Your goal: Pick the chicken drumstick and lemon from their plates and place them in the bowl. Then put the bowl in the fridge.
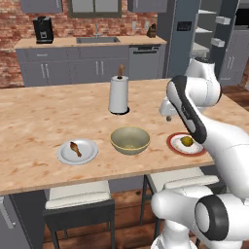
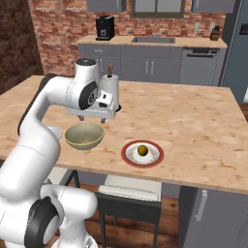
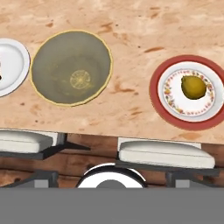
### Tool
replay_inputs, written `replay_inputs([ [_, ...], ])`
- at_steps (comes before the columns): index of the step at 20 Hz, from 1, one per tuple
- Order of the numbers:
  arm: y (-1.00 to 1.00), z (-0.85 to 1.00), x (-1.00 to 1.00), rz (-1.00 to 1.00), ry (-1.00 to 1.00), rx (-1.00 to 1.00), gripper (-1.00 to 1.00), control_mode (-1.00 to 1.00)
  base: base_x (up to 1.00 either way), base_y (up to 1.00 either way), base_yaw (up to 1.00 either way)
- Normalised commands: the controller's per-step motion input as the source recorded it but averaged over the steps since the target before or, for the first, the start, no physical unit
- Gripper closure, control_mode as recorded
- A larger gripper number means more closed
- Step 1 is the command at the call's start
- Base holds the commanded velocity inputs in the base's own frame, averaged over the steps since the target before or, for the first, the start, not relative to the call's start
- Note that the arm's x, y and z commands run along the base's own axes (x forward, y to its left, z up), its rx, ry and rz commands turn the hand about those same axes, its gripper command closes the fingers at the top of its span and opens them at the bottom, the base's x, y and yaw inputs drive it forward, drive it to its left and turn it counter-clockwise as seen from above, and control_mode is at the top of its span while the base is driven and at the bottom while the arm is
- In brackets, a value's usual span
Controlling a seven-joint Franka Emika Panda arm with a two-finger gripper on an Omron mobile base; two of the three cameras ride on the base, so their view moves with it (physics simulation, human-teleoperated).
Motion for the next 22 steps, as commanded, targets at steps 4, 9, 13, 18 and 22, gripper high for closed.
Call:
replay_inputs([
  [4, -0.45, -0.10, 0.00, 0.04, 0.00, 0.00, -1.00, -1.00, 0.00, 0.00, 0.00],
  [9, -0.42, -0.26, -0.01, 0.03, 0.00, -0.11, -1.00, -1.00, 0.00, 0.00, 0.00],
  [13, -0.37, -0.39, 0.03, 0.00, 0.00, -0.20, -1.00, -1.00, 0.00, 0.00, 0.00],
  [18, -0.27, -0.48, 0.19, 0.00, 0.00, -0.23, -1.00, -1.00, 0.00, 0.00, 0.00],
  [22, -0.24, -0.44, 0.28, 0.00, -0.03, -0.03, -1.00, -1.00, 0.00, 0.00, 0.00],
])
